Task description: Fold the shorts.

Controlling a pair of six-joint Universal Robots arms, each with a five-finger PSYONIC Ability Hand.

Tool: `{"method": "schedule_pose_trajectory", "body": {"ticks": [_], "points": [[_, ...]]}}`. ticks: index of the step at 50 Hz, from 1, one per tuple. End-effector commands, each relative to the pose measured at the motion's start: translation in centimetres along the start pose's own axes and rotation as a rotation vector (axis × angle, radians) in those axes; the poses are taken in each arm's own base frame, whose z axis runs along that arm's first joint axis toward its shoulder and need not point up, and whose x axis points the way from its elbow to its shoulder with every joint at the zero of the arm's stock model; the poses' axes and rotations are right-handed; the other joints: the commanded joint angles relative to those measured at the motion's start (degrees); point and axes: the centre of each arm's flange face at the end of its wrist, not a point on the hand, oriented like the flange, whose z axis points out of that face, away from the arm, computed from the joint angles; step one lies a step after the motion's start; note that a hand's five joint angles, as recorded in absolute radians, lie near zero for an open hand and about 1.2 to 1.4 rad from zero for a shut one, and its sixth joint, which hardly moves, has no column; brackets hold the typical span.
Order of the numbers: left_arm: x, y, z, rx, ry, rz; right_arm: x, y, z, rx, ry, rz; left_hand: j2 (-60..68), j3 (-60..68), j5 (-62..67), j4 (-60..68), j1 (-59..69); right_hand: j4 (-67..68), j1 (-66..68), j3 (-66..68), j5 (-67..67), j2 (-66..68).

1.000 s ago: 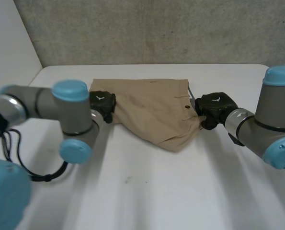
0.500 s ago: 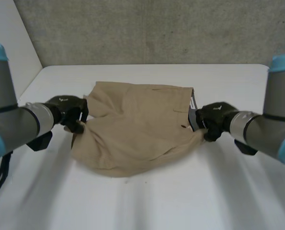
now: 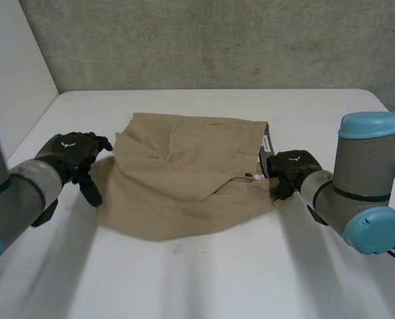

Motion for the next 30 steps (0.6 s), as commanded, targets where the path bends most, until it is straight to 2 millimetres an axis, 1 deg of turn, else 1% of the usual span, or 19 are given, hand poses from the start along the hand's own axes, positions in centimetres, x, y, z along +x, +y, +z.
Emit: {"method": "schedule_pose_trajectory", "body": {"ticks": [1, 3, 5, 6, 8, 10, 16, 23, 30], "points": [[1.8, 1.3, -3.4, 0.080, 0.104, 0.010, 0.1, -0.3, -0.2, 0.007, 0.000, -0.005, 13.43, 13.23, 13.55, 13.46, 12.19, 11.75, 24.26, 12.35, 13.05, 12.44], [2.0, 1.9, -3.3, 0.090, 0.109, 0.009, 0.2, -0.4, -0.3, 0.010, 0.003, -0.004, 16.80, 16.60, 16.93, 16.83, 15.56, 11.75, 24.26, 12.35, 13.05, 12.44], [2.2, 2.7, -2.9, 0.100, 0.105, 0.012, 0.2, -0.5, -0.4, 0.013, 0.003, -0.004, 24.51, 24.31, 24.64, 24.54, 23.27, 11.75, 24.26, 12.35, 13.05, 12.44], [2.2, 3.0, -2.7, 0.101, 0.102, 0.012, 0.3, -0.6, -0.5, 0.015, 0.007, -0.005, 25.73, 25.52, 25.85, 25.75, 24.48, 11.75, 24.26, 12.35, 13.05, 12.44], [2.3, 4.2, -1.9, 0.084, 0.099, 0.010, 0.4, -0.7, -0.7, 0.018, 0.007, -0.008, 26.24, 26.04, 26.37, 26.27, 25.00, 11.75, 24.26, 12.35, 13.05, 12.44], [2.3, 4.9, -1.4, 0.064, 0.096, 0.006, 0.5, -0.9, -1.0, 0.023, 0.012, -0.010, 26.41, 26.20, 26.53, 26.44, 25.17, 11.75, 24.26, 12.35, 13.05, 12.44], [2.8, 7.0, -0.7, -0.017, 0.117, -0.002, 0.6, -1.1, -1.2, 0.030, 0.010, -0.011, 26.41, 26.21, 26.53, 26.44, 25.17, 11.75, 24.26, 12.35, 13.05, 12.44], [3.1, 8.3, -0.1, -0.060, 0.117, -0.005, 0.6, -0.9, -1.3, 0.025, 0.007, -0.011, 25.40, 25.20, 25.53, 25.43, 24.16, 11.75, 24.26, 12.35, 13.05, 12.44], [2.9, 8.8, 0.9, -0.057, 0.085, 0.000, 0.2, -0.7, -1.4, 0.017, -0.002, -0.036, 23.72, 23.52, 23.84, 23.75, 22.48, 11.75, 24.26, 12.35, 13.05, 12.44]]}}
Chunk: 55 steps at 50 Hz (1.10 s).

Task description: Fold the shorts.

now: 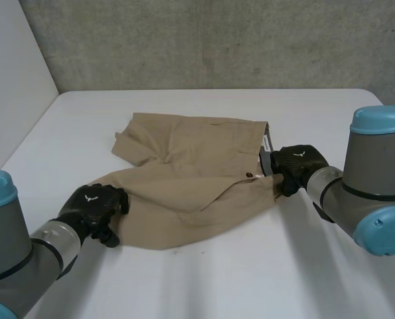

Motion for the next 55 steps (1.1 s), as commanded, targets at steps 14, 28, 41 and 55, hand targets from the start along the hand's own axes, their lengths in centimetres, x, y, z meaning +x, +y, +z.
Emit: {"method": "schedule_pose_trajectory", "body": {"ticks": [14, 28, 41, 55], "points": [[-0.2, 1.1, 2.2, -0.007, -0.033, 0.004, -0.4, 0.5, -0.1, -0.014, -0.007, -0.035, 4.89, 5.03, 5.17, 4.90, 4.51, 11.75, 24.26, 12.35, 13.05, 12.45], [0.2, 0.8, 2.0, 0.011, -0.017, 0.004, -0.4, 0.6, 0.0, -0.018, -0.004, -0.057, 45.07, 45.21, 45.35, 45.08, 44.69, 11.75, 24.26, 12.35, 13.05, 12.45], [0.3, -3.6, -4.7, 0.045, 0.038, -0.003, -0.5, 0.7, -4.2, -0.173, -0.082, -0.349, 45.07, 45.21, 45.35, 45.08, 44.69, 11.75, 24.26, 12.35, 13.05, 12.45], [1.5, -3.3, -9.0, -0.005, 0.131, -0.013, 0.3, 1.8, -10.3, -0.317, -0.148, -0.533, 45.07, 45.21, 45.35, 45.08, 44.69, 11.75, 24.26, 12.35, 13.05, 12.45]]}}
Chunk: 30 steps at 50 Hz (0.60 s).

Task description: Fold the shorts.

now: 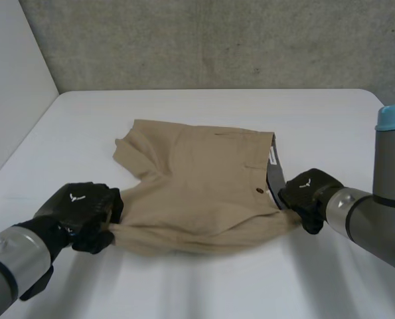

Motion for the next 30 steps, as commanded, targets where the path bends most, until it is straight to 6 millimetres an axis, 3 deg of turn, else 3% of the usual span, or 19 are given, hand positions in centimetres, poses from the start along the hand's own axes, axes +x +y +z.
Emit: {"method": "schedule_pose_trajectory", "body": {"ticks": [1, 4, 8, 15, 24, 27, 30], "points": [[0.6, 1.0, -0.9, -0.020, 0.031, -0.007, 0.1, 2.1, -2.5, -0.091, -0.042, -0.087, 11.45, 12.22, 14.70, 11.75, 16.13, 11.75, 24.26, 12.35, 13.05, 12.44], [0.5, 1.4, -0.5, -0.027, 0.024, -0.012, 0.2, 2.2, -1.8, -0.044, -0.013, -0.017, 11.45, 12.22, 14.70, 11.75, 16.13, 11.75, 24.26, 12.35, 13.05, 12.44], [0.3, 2.0, 0.6, -0.029, 0.022, -0.014, 0.0, 2.3, -1.4, -0.015, -0.011, 0.082, 11.45, 12.22, 14.70, 11.75, 16.13, -34.99, -22.48, -34.38, -33.69, -34.30], [0.1, 2.2, 1.5, -0.021, 0.018, -0.014, 0.3, 0.8, -2.5, 0.096, -0.061, 0.138, 11.45, 12.22, 14.70, 11.75, 16.13, -36.64, -24.13, -36.03, -35.34, -35.95], [0.0, 1.9, 1.6, -0.011, 0.016, -0.011, -0.2, 0.7, -3.0, 0.165, -0.149, 0.176, 11.45, 12.22, 14.70, 11.75, 16.13, -36.14, -23.63, -35.53, -34.83, -35.44], [0.0, 1.9, 1.6, -0.009, 0.015, -0.012, -0.8, 0.8, -2.8, 0.169, -0.182, 0.176, 11.45, 12.22, 14.70, 11.75, 16.13, -35.47, -22.95, -34.86, -34.16, -34.77], [-0.1, 1.8, 1.7, 0.003, 0.009, -0.015, -1.8, 2.1, -1.3, 0.108, -0.233, 0.191, 11.45, 12.22, 14.70, 11.75, 16.13, -33.96, -21.45, -33.35, -32.66, -33.26]]}}
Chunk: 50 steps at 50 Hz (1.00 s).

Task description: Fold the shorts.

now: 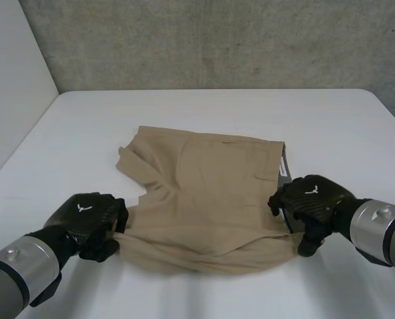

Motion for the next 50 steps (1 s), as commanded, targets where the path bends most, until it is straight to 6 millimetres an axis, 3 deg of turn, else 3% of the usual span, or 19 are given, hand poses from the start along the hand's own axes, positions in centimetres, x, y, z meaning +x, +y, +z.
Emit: {"method": "schedule_pose_trajectory", "body": {"ticks": [1, 3, 6, 7, 9, 14, 18, 26, 30, 33, 37, 43, 50], "points": [[-0.2, -0.2, 0.1, 0.017, -0.010, -0.005, -1.0, 2.2, 1.8, -0.071, -0.080, 0.032, 11.39, 12.07, 14.69, 11.62, 16.13, 5.69, 9.18, 5.94, 5.50, 5.68], [-0.3, -0.2, 0.2, 0.024, -0.016, -0.007, -0.9, 2.6, 2.2, -0.085, -0.083, 0.042, 11.39, 12.07, 14.69, 11.62, 16.13, 11.05, 14.54, 11.30, 10.86, 11.05], [-0.4, -0.3, 0.2, 0.028, -0.020, -0.007, -0.5, 2.6, 2.4, -0.072, -0.066, 0.036, 11.39, 12.07, 14.69, 11.62, 16.13, 47.78, 51.27, 48.03, 47.60, 47.78], [-0.4, -0.4, 0.1, 0.031, -0.020, -0.007, -0.2, 2.5, 2.6, -0.052, -0.046, 0.031, 11.39, 12.07, 14.69, 11.62, 16.13, 50.19, 53.68, 50.44, 50.01, 50.19], [-0.5, -0.6, 0.0, 0.040, -0.022, -0.004, 0.1, 2.2, 2.7, -0.028, -0.020, 0.018, 11.39, 12.07, 14.69, 11.62, 16.13, 50.22, 53.71, 50.46, 50.03, 50.21], [-0.9, -2.3, -0.9, 0.114, -0.050, 0.012, 2.2, -1.0, -0.3, 0.059, 0.189, -0.069, 11.39, 12.07, 14.69, 11.62, 16.13, 50.22, 53.71, 50.46, 50.03, 50.21], [-1.8, -4.4, -1.8, 0.180, -0.088, 0.023, 3.5, -2.5, -1.8, 0.094, 0.290, -0.094, 11.39, 12.07, 14.69, 11.62, 16.13, 50.22, 53.71, 50.46, 50.03, 50.21], [-2.5, -9.2, -3.6, 0.277, -0.052, -0.013, 3.7, -4.0, -2.9, 0.131, 0.329, -0.136, 11.39, 12.07, 14.69, 11.62, 16.13, 50.22, 53.71, 50.46, 50.03, 50.21], [-3.4, -10.0, -3.3, 0.287, -0.057, -0.035, 3.6, -4.7, -3.0, 0.150, 0.333, -0.157, 11.39, 12.07, 14.69, 11.62, 16.13, 50.22, 53.71, 50.46, 50.03, 50.21], [-4.0, -9.3, -2.3, 0.250, -0.064, -0.054, 3.2, -4.9, -2.8, 0.155, 0.320, -0.164, 11.39, 12.07, 14.69, 11.62, 16.13, 50.22, 53.71, 50.46, 50.03, 50.21], [-4.5, -6.7, 0.8, 0.114, -0.040, -0.105, 2.5, -4.7, -2.2, 0.145, 0.294, -0.168, 11.39, 12.07, 14.69, 11.62, 16.13, 50.22, 53.71, 50.46, 50.03, 50.21], [-4.9, -4.1, 3.8, -0.022, -0.029, -0.130, 2.0, -3.0, -0.3, 0.059, 0.252, -0.157, 11.39, 12.07, 14.69, 11.62, 16.13, 50.22, 53.71, 50.46, 50.03, 50.21], [-4.8, -5.0, 4.9, 0.000, -0.071, -0.036, 2.4, -2.2, 1.6, 0.000, 0.228, -0.232, 11.39, 12.07, 14.69, 11.62, 16.13, 50.22, 53.71, 50.46, 50.03, 50.21]]}}
